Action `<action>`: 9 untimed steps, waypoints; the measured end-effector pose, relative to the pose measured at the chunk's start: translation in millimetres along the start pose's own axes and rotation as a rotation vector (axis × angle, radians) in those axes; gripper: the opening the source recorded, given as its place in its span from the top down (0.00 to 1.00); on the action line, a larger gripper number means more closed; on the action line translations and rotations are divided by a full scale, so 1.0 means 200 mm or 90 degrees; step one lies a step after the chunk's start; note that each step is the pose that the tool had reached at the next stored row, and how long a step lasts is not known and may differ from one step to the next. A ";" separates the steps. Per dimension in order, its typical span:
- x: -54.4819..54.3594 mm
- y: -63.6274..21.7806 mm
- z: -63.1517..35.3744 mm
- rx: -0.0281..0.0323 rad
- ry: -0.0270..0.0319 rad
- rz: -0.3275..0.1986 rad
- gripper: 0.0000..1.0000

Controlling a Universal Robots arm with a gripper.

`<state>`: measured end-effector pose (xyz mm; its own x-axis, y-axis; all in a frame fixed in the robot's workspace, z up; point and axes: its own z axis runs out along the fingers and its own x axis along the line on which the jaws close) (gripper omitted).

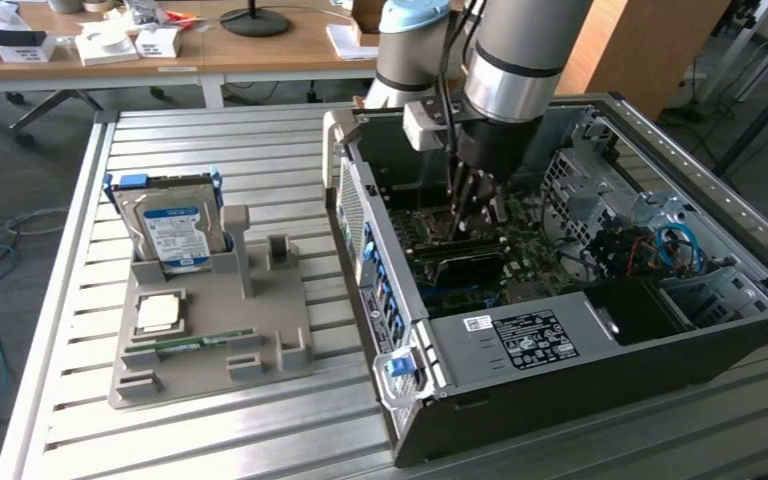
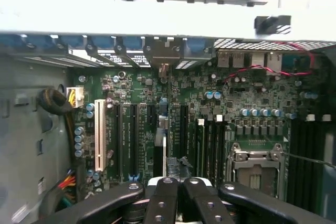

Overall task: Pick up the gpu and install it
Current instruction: 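Press down on the gpu until it lock into place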

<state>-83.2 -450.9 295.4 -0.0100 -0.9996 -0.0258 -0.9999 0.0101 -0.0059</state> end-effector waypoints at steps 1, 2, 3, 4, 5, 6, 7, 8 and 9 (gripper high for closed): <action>0.00 0.000 -0.016 0.0000 0.0000 0.000 0.89; 0.00 0.000 -0.033 0.0000 0.0000 0.000 0.89; 0.00 0.000 -0.046 0.0000 0.0000 0.000 0.89; 0.00 0.000 -0.060 0.0000 0.0001 0.000 0.89; 0.00 0.000 -0.074 0.0000 0.0000 0.000 0.89; 0.00 0.000 -0.090 0.0000 0.0000 0.000 0.89; 0.00 0.000 -0.105 0.0000 0.0000 0.000 0.89; 0.00 -0.001 -0.121 0.0000 0.0000 0.000 0.89; 0.00 -0.001 -0.135 0.0000 0.0001 0.000 0.89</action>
<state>-83.2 -450.9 322.3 -0.0101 -0.9996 -0.0258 -0.9999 0.0103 -0.0058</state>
